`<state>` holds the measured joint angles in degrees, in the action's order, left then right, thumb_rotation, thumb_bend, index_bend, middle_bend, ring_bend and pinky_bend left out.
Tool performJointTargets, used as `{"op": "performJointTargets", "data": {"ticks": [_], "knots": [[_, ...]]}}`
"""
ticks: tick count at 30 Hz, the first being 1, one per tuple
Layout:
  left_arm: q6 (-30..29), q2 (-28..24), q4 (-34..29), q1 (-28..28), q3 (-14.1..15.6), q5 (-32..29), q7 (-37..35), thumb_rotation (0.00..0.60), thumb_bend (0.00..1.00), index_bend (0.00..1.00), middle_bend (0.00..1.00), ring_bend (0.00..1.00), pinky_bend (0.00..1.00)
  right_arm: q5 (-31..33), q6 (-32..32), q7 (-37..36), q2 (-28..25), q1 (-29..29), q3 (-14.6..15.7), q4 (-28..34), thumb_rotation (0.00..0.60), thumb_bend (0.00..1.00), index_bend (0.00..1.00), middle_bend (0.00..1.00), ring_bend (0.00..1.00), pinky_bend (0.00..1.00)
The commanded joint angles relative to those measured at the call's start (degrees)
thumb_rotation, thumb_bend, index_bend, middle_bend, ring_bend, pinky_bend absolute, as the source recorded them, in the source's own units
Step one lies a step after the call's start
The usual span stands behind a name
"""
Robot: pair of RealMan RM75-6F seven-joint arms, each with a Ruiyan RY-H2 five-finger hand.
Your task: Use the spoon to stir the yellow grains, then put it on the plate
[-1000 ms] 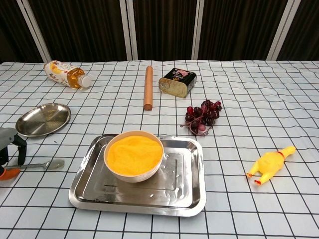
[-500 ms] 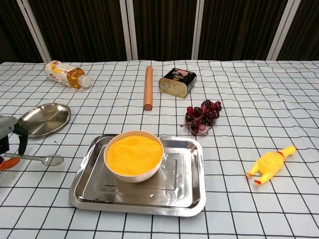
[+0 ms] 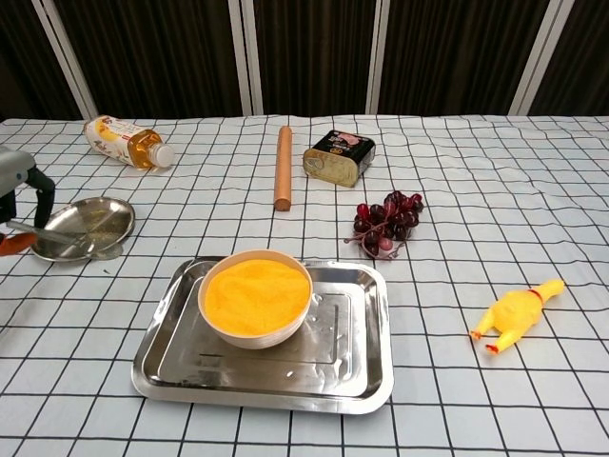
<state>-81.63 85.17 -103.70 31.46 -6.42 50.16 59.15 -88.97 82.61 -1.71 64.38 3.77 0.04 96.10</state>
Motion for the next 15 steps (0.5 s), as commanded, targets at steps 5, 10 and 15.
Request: {"op": "performJointTargets", "data": {"ticks": [5, 10, 15], "knots": [[0.1, 1.2, -3.4, 6.9, -4.5, -1.3, 10.4, 0.600, 0.59, 0.79, 1.00, 1.00, 1.00, 0.5, -0.1, -0.6, -0.1, 0.0, -0.2, 0.1, 0.600, 0.32, 0.00, 0.00, 0.00, 0.00], [1.1, 2.9, -3.7, 11.8, -5.5, -1.3, 17.9, 0.600, 0.59, 0.79, 1.00, 1.00, 1.00, 1.1, -0.6, -1.4, -0.3, 0.1, -0.3, 0.2, 0.600, 0.32, 0.00, 0.00, 0.00, 0.00], [2.8, 5.0, -2.8, 16.2, -4.5, 0.2, 24.1, 0.600, 0.59, 0.79, 1.00, 1.00, 1.00, 1.2, -0.8, -2.0, -0.5, 0.2, -0.4, 0.3, 0.600, 0.32, 0.00, 0.00, 0.00, 0.00]]}}
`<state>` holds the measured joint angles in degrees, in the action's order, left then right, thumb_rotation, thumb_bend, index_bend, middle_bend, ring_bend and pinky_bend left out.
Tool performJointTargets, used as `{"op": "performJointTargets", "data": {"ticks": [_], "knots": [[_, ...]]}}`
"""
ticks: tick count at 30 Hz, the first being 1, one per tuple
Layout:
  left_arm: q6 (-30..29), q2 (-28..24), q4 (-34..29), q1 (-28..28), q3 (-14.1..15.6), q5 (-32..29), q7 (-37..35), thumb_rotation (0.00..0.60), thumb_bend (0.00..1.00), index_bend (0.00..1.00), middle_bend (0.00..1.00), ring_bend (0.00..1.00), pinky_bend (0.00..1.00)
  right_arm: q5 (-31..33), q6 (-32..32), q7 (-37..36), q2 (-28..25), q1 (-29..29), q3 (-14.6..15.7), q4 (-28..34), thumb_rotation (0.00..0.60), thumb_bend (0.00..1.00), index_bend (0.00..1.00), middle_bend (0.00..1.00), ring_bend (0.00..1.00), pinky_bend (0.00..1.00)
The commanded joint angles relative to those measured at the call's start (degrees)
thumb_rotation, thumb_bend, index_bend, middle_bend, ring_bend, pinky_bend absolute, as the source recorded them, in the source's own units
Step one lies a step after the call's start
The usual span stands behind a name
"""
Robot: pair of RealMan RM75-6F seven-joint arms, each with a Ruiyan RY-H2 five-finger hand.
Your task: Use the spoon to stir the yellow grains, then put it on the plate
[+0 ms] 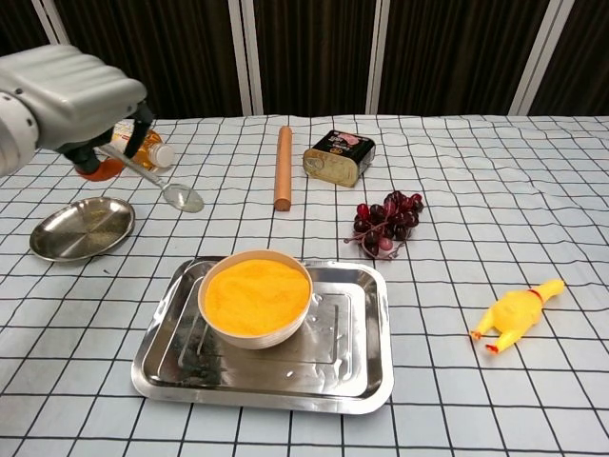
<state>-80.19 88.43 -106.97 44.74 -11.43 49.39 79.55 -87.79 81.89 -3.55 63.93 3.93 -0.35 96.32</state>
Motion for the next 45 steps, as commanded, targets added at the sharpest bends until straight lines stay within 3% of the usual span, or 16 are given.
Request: {"op": "performJointTargets", "data": {"ticks": [1, 14, 22, 34, 45], "knots": [[1.6, 2.1, 0.7, 3.5, 0.9, 1.1, 4.6, 0.600, 0.59, 0.79, 1.00, 1.00, 1.00, 0.0, -0.2, -0.3, -0.1, 0.1, 0.0, 0.1, 0.600, 0.32, 0.00, 0.00, 0.00, 0.00], [3.4, 9.3, 7.2, 8.8, 6.0, 0.4, 15.0, 0.600, 0.59, 0.80, 1.00, 1.00, 1.00, 0.0, -0.6, -1.5, -0.5, 0.2, 0.2, 0.6, 0.600, 0.32, 0.00, 0.00, 0.00, 0.00], [3.7, 11.5, 9.7, 10.3, 6.4, -0.4, 16.5, 0.600, 0.59, 0.80, 1.00, 1.00, 1.00, 0.0, -0.8, -2.0, -0.6, 0.3, 0.1, 0.8, 0.600, 0.32, 0.00, 0.00, 0.00, 0.00], [6.1, 8.0, 8.3, 13.3, 7.5, 0.4, 19.3, 0.600, 0.59, 0.80, 1.00, 1.00, 1.00, 0.1, -0.9, -2.8, -0.9, 0.4, 0.0, 1.1, 0.600, 0.32, 0.00, 0.00, 0.00, 0.00], [9.5, 5.7, 8.4, 15.6, 11.6, 3.5, 21.4, 0.600, 0.59, 0.80, 1.00, 1.00, 1.00, 0.4, -1.1, -3.2, -1.0, 0.4, 0.0, 1.5, 0.600, 0.32, 0.00, 0.00, 0.00, 0.00]]}}
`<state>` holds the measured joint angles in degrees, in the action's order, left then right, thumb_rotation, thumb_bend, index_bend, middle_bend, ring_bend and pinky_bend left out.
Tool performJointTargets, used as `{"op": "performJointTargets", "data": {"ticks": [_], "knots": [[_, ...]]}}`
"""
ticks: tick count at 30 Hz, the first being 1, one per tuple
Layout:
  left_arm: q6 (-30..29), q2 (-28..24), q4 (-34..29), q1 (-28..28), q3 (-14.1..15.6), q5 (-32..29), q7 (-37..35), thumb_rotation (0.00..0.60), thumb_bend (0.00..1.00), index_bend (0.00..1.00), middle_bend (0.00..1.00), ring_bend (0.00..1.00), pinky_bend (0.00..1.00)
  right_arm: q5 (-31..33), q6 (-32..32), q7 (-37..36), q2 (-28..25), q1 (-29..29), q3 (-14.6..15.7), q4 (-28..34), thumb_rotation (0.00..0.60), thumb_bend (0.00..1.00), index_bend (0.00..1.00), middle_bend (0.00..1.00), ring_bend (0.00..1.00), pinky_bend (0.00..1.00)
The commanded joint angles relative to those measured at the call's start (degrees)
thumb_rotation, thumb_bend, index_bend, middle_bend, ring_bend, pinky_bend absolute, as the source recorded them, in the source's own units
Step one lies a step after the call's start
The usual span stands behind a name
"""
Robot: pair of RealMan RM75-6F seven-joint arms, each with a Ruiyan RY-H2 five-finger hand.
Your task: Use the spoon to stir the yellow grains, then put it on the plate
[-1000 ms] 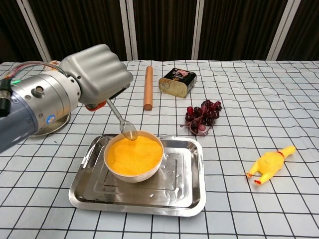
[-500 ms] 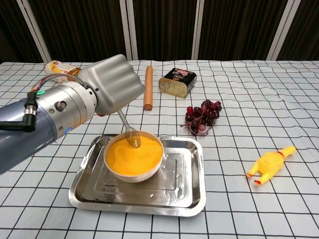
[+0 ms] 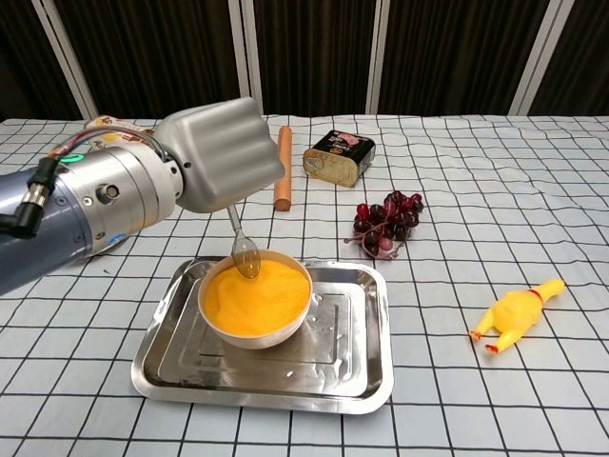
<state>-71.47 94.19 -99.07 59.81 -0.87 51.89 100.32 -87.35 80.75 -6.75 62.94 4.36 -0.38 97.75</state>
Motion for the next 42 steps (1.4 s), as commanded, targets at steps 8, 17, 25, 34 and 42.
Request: {"op": "performJointTargets", "data": {"ticks": [8, 17, 25, 34, 42], "knots": [[2.0, -0.5, 1.8, 1.8, 3.1, 3.5, 1.7, 0.600, 0.59, 0.80, 1.00, 1.00, 1.00, 0.1, 0.0, -0.2, 0.0, 0.0, 0.0, 0.1, 0.600, 0.32, 0.00, 0.00, 0.00, 0.00], [2.8, -1.1, 2.8, 2.2, 4.2, 4.8, 1.4, 0.600, 0.59, 0.80, 1.00, 1.00, 1.00, 0.0, 0.0, 0.0, 0.0, 0.0, 0.0, 0.2, 0.600, 0.32, 0.00, 0.00, 0.00, 0.00], [2.9, 1.8, 3.9, 1.8, 4.6, 4.7, 0.6, 0.600, 0.59, 0.81, 1.00, 1.00, 1.00, 0.0, 0.0, 0.0, 0.0, 0.0, 0.0, 0.3, 0.600, 0.32, 0.00, 0.00, 0.00, 0.00], [0.8, 6.2, 4.7, 1.4, 2.3, 5.5, -1.1, 0.600, 0.59, 0.81, 1.00, 1.00, 1.00, 0.0, 0.1, -0.1, 0.0, 0.0, 0.0, 0.2, 0.600, 0.32, 0.00, 0.00, 0.00, 0.00], [-0.3, 5.2, 2.9, 1.5, 1.4, 6.4, -0.8, 0.600, 0.59, 0.81, 1.00, 1.00, 1.00, 0.1, 0.2, -0.2, -0.1, -0.1, 0.0, 0.2, 0.600, 0.32, 0.00, 0.00, 0.00, 0.00]]}}
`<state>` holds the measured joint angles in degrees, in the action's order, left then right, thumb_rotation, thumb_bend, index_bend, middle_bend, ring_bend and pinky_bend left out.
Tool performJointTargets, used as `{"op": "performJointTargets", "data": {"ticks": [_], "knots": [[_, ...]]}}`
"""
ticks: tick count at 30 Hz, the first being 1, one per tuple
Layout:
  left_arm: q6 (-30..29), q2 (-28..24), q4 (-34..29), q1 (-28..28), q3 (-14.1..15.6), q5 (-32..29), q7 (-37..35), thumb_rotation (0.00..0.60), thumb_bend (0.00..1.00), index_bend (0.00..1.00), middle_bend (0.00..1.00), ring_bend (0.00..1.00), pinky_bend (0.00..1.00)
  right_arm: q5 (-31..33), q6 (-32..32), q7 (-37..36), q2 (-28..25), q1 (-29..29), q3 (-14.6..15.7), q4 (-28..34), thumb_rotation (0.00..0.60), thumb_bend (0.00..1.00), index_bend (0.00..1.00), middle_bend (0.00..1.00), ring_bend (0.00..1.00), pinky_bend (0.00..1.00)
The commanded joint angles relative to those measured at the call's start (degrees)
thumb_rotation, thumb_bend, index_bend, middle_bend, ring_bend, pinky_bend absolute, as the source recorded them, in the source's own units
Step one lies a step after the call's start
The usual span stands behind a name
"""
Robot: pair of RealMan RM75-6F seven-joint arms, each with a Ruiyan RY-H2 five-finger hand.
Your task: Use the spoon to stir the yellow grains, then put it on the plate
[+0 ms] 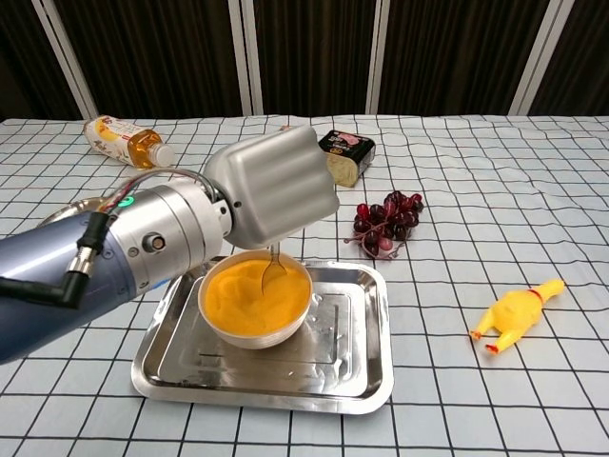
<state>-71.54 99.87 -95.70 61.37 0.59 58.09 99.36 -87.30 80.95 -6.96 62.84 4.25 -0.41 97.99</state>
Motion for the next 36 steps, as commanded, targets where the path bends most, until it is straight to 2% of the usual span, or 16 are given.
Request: {"op": "performJointTargets", "data": {"ticks": [1, 14, 19, 29, 36], "knots": [[-0.4, -1.1, -0.9, -0.1, 0.0, 0.4, 0.2, 0.600, 0.59, 0.81, 1.00, 1.00, 1.00, 0.0, 0.0, 0.0, 0.0, 0.0, 0.0, 0.0, 0.600, 0.32, 0.00, 0.00, 0.00, 0.00], [-0.7, -8.2, -2.8, -1.6, 1.5, 1.6, -2.5, 0.600, 0.59, 0.81, 1.00, 1.00, 1.00, 0.4, -0.5, 0.1, 0.0, 0.0, 0.1, 0.5, 0.600, 0.32, 0.00, 0.00, 0.00, 0.00], [1.2, -7.5, -0.4, -1.6, 2.6, 3.7, -4.8, 0.600, 0.59, 0.81, 1.00, 1.00, 1.00, 0.4, -0.4, 0.2, 0.0, 0.0, 0.1, 0.5, 0.600, 0.32, 0.00, 0.00, 0.00, 0.00], [4.8, -5.8, 2.9, -0.2, 4.2, 8.2, -4.4, 0.600, 0.59, 0.81, 1.00, 1.00, 1.00, 0.4, -0.3, -0.5, -0.2, -0.1, 0.0, 0.6, 0.600, 0.32, 0.00, 0.00, 0.00, 0.00], [5.2, -3.6, 3.2, -0.5, 3.1, 9.3, -6.1, 0.600, 0.59, 0.81, 1.00, 1.00, 1.00, 0.2, -0.3, -0.5, -0.3, -0.1, 0.1, 0.6, 0.600, 0.32, 0.00, 0.00, 0.00, 0.00]]}}
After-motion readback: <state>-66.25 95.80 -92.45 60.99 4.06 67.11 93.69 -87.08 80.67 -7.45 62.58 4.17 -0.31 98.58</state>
